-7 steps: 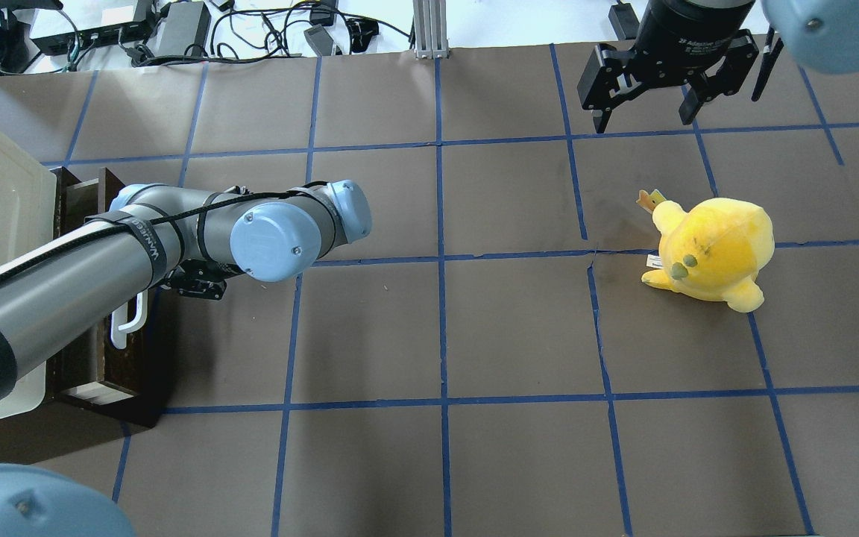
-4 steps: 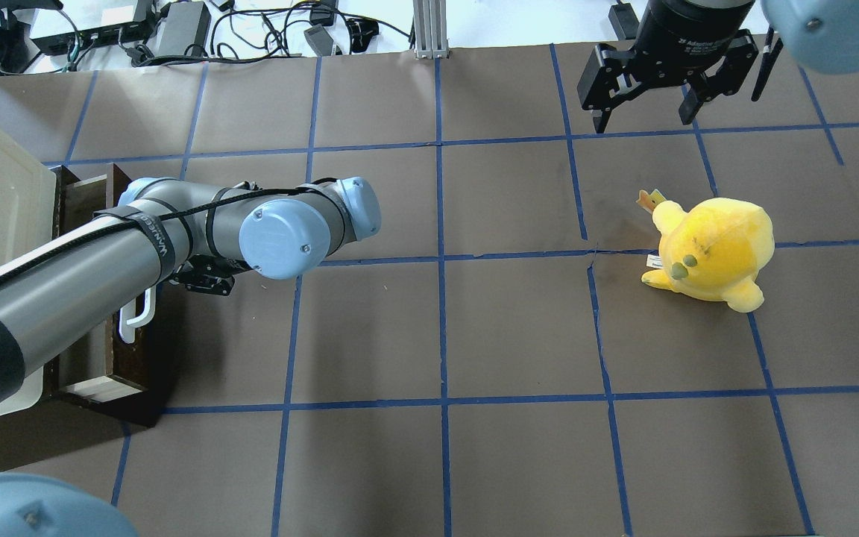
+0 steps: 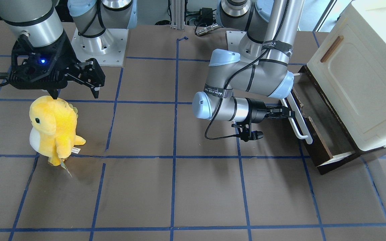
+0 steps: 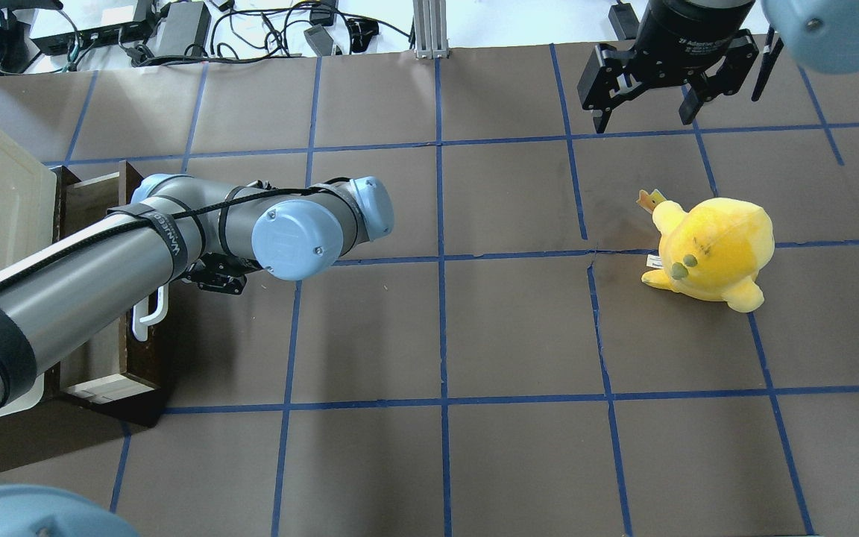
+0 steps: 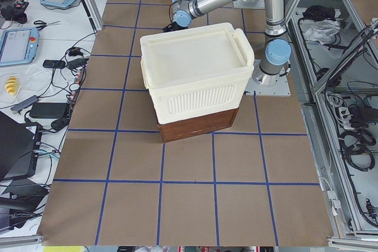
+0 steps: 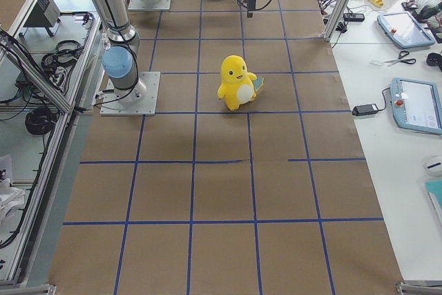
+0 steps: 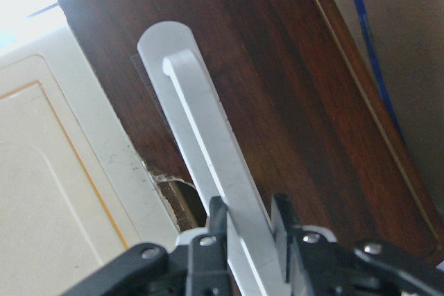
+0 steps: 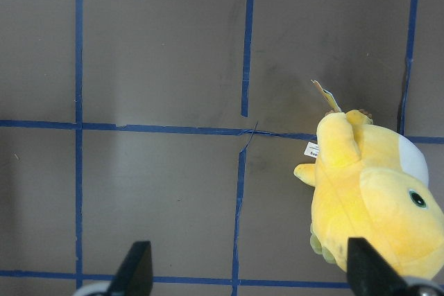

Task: Pull drawer sideways
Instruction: 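Keep pulling the drawer farther open with the left gripper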

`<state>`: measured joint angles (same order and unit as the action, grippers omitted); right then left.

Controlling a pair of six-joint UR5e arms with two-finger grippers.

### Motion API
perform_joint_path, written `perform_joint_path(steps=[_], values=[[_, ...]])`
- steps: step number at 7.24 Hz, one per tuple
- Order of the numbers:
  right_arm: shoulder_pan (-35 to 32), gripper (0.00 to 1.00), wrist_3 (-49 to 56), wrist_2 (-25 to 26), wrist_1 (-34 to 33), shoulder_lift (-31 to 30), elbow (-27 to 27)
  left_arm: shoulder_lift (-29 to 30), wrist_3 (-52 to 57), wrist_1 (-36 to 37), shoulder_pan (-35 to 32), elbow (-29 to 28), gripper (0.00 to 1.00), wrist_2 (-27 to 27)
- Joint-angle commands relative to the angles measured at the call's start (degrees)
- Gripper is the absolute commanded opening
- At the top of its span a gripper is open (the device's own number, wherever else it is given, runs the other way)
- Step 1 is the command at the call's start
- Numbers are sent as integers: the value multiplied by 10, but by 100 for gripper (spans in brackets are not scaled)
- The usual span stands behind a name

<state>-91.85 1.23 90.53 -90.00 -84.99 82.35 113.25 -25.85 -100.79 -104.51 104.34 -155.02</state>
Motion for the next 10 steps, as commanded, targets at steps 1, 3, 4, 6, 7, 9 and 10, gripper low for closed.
perform_joint_path(steps=[1,3,4,6,7,9,10], values=[[0,100,0,0,0,0,0,-1,0,1,-3,-2,7,4],[0,100,0,0,0,0,0,-1,0,1,-4,-2,7,4],[0,100,0,0,0,0,0,-1,0,0,-4,-2,7,4],[0,100,0,0,0,0,0,1,0,1,-7,-2,7,5],[0,100,0,0,0,0,0,2,0,1,-7,-2,7,4],[0,100,0,0,0,0,0,3,0,0,-7,-1,8,4],[0,100,0,0,0,0,0,3,-1,1,-7,-2,70,5]])
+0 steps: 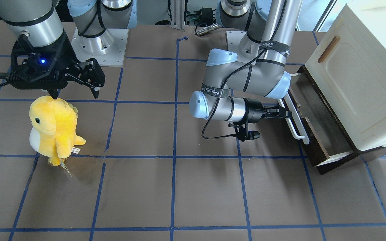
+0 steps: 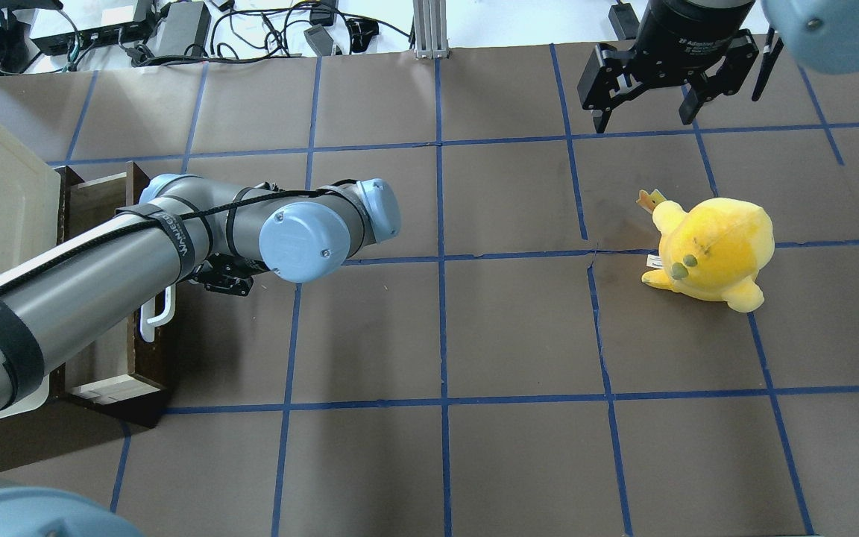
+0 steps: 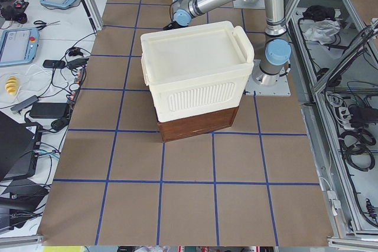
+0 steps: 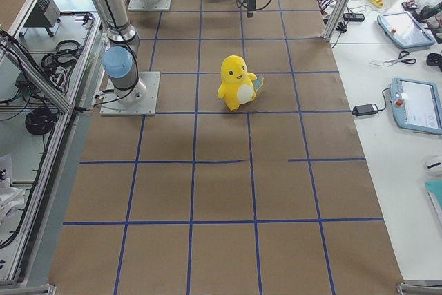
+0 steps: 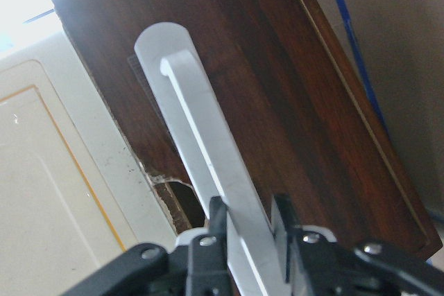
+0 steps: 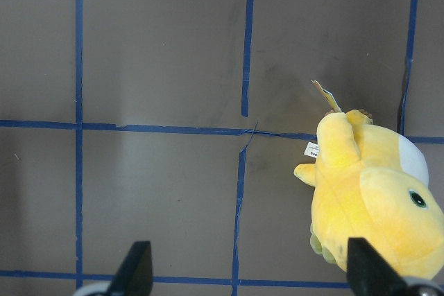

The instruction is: Pull drawer sideways

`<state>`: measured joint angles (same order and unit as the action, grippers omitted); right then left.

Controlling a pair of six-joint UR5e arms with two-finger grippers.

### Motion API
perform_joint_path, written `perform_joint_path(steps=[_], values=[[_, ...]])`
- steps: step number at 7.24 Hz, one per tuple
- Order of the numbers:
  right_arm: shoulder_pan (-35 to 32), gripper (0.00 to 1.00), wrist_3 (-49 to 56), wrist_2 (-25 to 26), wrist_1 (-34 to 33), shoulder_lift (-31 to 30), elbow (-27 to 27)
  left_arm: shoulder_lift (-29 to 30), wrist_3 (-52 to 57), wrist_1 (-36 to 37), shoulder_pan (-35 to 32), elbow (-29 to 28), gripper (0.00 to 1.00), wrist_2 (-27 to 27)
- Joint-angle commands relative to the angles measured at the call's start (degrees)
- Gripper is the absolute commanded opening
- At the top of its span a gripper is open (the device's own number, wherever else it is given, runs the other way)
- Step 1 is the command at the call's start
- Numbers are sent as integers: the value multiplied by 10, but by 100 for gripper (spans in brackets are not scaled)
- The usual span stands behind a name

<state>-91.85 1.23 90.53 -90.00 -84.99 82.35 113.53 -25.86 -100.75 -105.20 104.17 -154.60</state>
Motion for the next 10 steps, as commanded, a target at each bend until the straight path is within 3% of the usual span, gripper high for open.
perform_joint_path(steps=[1,3,6,8,10], values=[[0,100,0,0,0,0,0,-3,-1,1,0,0,100,9],[0,100,0,0,0,0,0,-15,12,2,0,-22,100,49],[0,100,0,0,0,0,0,-85,167,2,-1,-127,100,274],[0,100,0,0,0,0,0,-146,211,6,8,-150,100,411],[0,100,0,0,0,0,0,-216,220,3,18,-157,100,463]])
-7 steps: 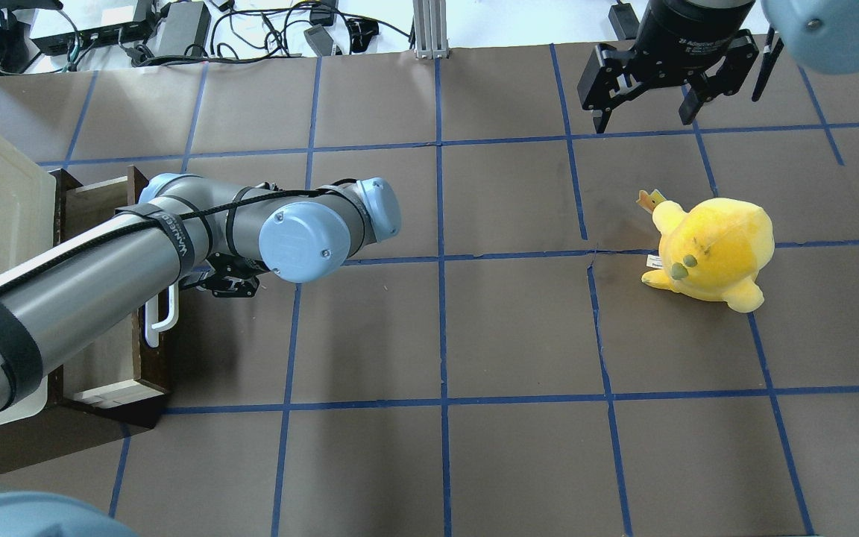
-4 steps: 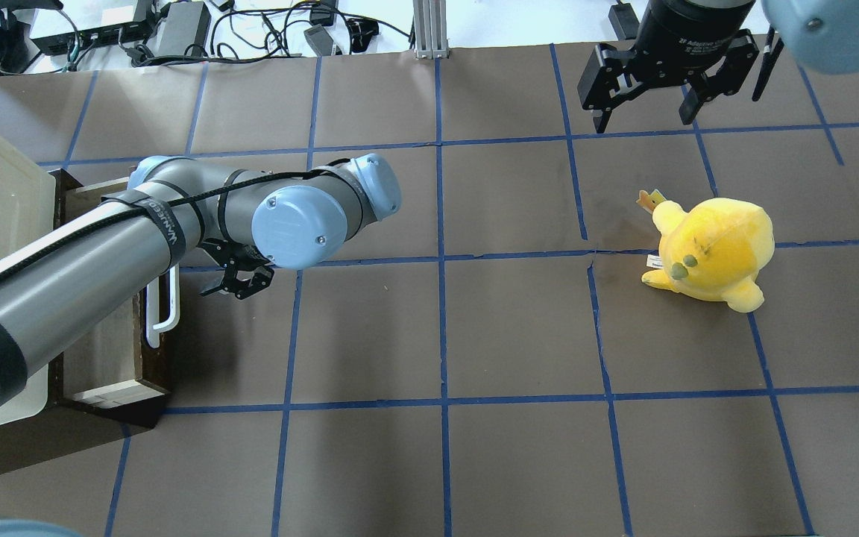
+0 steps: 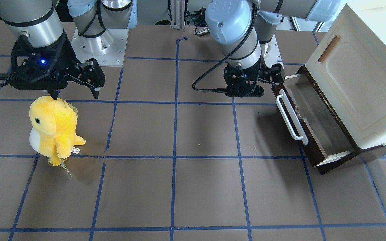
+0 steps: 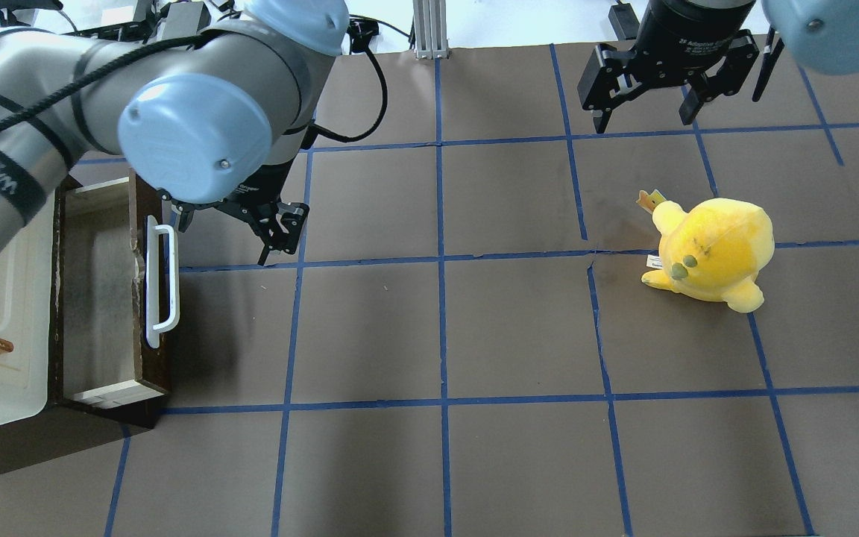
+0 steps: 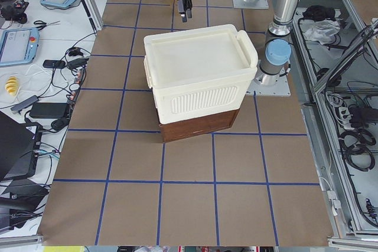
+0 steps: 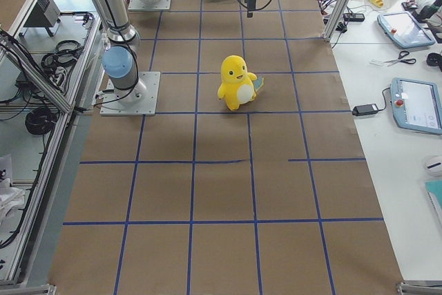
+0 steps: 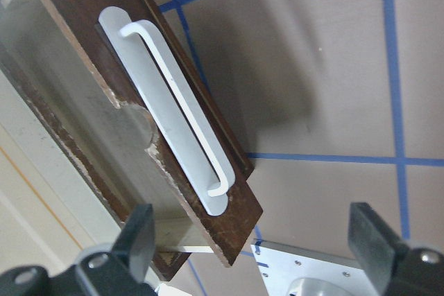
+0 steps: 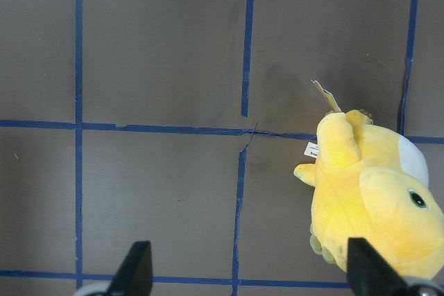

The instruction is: Pull drawer sideways

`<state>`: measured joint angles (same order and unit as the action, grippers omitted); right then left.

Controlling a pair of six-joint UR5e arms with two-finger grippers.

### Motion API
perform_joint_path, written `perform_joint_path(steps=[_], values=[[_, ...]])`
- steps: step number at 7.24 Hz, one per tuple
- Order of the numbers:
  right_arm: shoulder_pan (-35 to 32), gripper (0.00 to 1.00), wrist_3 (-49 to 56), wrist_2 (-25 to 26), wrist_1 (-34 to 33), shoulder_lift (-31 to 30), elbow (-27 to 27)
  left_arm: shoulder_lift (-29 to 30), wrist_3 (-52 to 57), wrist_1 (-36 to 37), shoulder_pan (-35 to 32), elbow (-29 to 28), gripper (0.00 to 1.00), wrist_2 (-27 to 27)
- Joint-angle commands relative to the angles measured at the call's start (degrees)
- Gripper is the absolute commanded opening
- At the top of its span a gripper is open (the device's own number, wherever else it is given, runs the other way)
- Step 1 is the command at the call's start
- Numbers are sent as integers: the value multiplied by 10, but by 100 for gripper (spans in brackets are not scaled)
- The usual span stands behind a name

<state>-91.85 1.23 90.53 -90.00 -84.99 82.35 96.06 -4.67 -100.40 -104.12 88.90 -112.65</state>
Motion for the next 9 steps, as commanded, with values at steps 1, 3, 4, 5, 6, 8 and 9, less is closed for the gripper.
perform_joint_path(steps=[1,3,4,5,6,8,9], values=[[0,100,0,0,0,0,0,-66,11,-1,30,-3,100,115],[0,100,1,0,0,0,0,-82,67,-1,96,-4,100,183],[0,100,0,0,0,0,0,-83,61,5,123,-7,100,247],[0,100,0,0,0,0,0,-83,66,13,127,-5,100,251],[0,100,1,0,0,0,0,-84,69,13,129,-5,100,242],[0,100,0,0,0,0,0,-92,72,12,130,0,100,238],[0,100,0,0,0,0,0,-95,72,12,129,4,100,237]])
